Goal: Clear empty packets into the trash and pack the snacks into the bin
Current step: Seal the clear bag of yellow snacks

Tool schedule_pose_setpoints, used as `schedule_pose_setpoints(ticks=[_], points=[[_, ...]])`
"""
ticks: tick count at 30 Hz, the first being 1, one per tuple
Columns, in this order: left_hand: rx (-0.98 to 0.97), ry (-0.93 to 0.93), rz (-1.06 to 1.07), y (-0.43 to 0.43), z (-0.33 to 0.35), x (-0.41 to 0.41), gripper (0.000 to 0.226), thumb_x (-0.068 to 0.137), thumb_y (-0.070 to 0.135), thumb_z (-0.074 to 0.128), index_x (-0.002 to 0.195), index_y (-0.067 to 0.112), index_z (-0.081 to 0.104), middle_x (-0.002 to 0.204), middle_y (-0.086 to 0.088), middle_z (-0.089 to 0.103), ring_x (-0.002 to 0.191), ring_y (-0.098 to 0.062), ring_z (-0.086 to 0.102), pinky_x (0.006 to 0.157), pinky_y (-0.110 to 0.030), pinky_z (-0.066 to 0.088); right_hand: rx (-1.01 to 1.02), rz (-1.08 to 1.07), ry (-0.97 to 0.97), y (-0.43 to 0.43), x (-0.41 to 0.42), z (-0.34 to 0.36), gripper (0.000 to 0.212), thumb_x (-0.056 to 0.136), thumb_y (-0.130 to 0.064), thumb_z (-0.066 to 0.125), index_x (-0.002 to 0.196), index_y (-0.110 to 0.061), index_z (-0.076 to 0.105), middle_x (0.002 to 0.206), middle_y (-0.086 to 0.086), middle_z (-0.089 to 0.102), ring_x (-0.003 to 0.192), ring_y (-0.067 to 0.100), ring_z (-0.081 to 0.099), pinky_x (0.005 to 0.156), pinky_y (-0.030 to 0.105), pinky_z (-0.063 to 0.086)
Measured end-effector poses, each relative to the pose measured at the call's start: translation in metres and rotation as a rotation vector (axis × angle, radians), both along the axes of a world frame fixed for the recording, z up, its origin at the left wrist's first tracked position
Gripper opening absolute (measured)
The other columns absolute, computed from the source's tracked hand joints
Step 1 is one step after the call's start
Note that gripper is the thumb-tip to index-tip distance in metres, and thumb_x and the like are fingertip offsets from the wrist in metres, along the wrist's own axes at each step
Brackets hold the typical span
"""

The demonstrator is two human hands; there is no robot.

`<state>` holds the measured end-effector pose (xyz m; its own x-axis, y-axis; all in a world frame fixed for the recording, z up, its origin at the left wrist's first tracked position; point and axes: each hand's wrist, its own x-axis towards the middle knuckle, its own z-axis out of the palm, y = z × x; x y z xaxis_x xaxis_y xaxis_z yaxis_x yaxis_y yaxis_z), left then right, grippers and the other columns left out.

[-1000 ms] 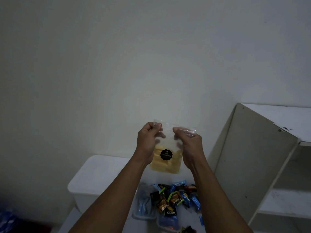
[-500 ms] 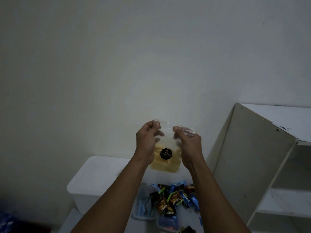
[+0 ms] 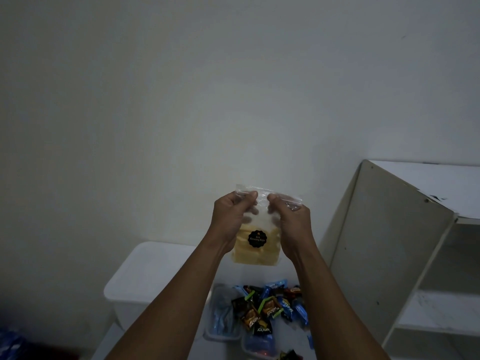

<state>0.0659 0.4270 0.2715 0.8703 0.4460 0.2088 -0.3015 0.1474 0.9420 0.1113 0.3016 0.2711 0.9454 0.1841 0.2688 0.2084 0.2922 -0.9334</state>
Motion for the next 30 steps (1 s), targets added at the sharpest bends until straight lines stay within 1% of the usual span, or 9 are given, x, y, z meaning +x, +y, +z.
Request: schedule_pose_setpoints(ticks=[3, 7, 8, 11, 15, 20, 26, 28, 30], points=[[0.049, 0.032, -0.027, 0.001, 0.002, -0.001, 0.016, 0.086, 0.023, 0.074, 0.094, 0.009, 0.073, 0.075, 0.002, 0.07, 0.067, -0.011, 0.064, 0.065, -0.03, 0.048, -0.027, -0.001, -0.005, 0.0, 0.002, -0.001, 0.014, 0.089, -0.02, 0.072, 0.087, -0.007, 0.075, 0.068, 0.0, 0.063, 0.066, 0.013, 0.058, 0.062, 0.025, 0.047], [0.043, 0.026, 0.027, 0.0, 0.003, 0.001, 0.011, 0.088, 0.02, 0.072, 0.093, 0.01, 0.071, 0.071, 0.003, 0.068, 0.062, -0.009, 0.061, 0.06, -0.027, 0.045, -0.044, -0.008, -0.015, 0.002, -0.002, 0.0, 0.019, 0.088, -0.019, 0.073, 0.072, -0.01, 0.069, 0.063, -0.002, 0.061, 0.058, 0.009, 0.056, 0.053, 0.019, 0.044], [0.042, 0.027, 0.027, -0.001, 0.003, 0.001, 0.01, 0.088, 0.02, 0.072, 0.092, 0.011, 0.071, 0.071, 0.003, 0.068, 0.062, -0.009, 0.061, 0.06, -0.026, 0.044, -0.029, -0.001, -0.005, 0.002, -0.003, 0.001, 0.017, 0.087, -0.017, 0.074, 0.072, -0.009, 0.07, 0.062, -0.003, 0.061, 0.056, 0.008, 0.056, 0.052, 0.018, 0.044], [0.041, 0.023, -0.024, -0.001, 0.001, 0.0, 0.013, 0.09, 0.025, 0.07, 0.091, 0.012, 0.072, 0.077, 0.002, 0.069, 0.066, -0.01, 0.063, 0.063, -0.028, 0.045, -0.017, 0.024, 0.004, 0.0, -0.002, 0.003, 0.012, 0.085, -0.013, 0.075, 0.089, -0.001, 0.075, 0.063, -0.006, 0.065, 0.058, 0.005, 0.058, 0.052, 0.014, 0.046], [0.12, 0.005, -0.025, -0.005, 0.0, -0.001, 0.017, 0.09, 0.029, 0.07, 0.092, 0.012, 0.076, 0.076, -0.001, 0.07, 0.066, -0.013, 0.063, 0.061, -0.026, 0.046, -0.072, 0.029, -0.042, 0.002, -0.003, 0.004, 0.007, 0.086, -0.012, 0.073, 0.083, -0.007, 0.076, 0.062, -0.006, 0.065, 0.061, 0.006, 0.058, 0.054, 0.016, 0.046], [0.041, -0.021, 0.083, -0.011, 0.001, 0.004, 0.012, 0.091, 0.025, 0.07, 0.084, 0.016, 0.075, 0.07, -0.002, 0.068, 0.064, -0.013, 0.06, 0.06, -0.029, 0.044, -0.022, -0.013, -0.044, 0.008, -0.003, 0.005, 0.01, 0.087, -0.013, 0.073, 0.09, -0.005, 0.077, 0.064, -0.008, 0.068, 0.064, 0.003, 0.062, 0.058, 0.016, 0.048], [-0.028, -0.041, 0.095, -0.007, 0.003, 0.004, 0.016, 0.089, 0.026, 0.072, 0.094, 0.011, 0.072, 0.075, 0.001, 0.071, 0.062, -0.011, 0.064, 0.061, -0.027, 0.05, 0.015, -0.058, -0.008, 0.005, 0.001, 0.008, 0.027, 0.089, -0.024, 0.072, 0.069, -0.007, 0.069, 0.067, -0.002, 0.065, 0.067, 0.006, 0.059, 0.063, 0.021, 0.046], [-0.025, -0.057, 0.074, -0.007, 0.002, 0.004, 0.017, 0.089, 0.025, 0.071, 0.095, 0.01, 0.072, 0.077, 0.0, 0.071, 0.064, -0.012, 0.065, 0.063, -0.027, 0.054, 0.03, -0.076, 0.005, 0.006, 0.001, 0.008, 0.027, 0.09, -0.024, 0.072, 0.068, -0.009, 0.068, 0.067, -0.003, 0.065, 0.066, 0.003, 0.06, 0.064, 0.022, 0.046], [-0.029, -0.066, 0.069, -0.007, 0.002, 0.004, 0.015, 0.089, 0.023, 0.071, 0.096, 0.009, 0.071, 0.079, -0.002, 0.071, 0.064, -0.014, 0.066, 0.061, -0.029, 0.055, 0.02, -0.073, -0.001, 0.005, 0.0, 0.007, 0.025, 0.09, -0.026, 0.072, 0.071, -0.01, 0.069, 0.066, -0.003, 0.065, 0.066, 0.007, 0.058, 0.066, 0.027, 0.046]])
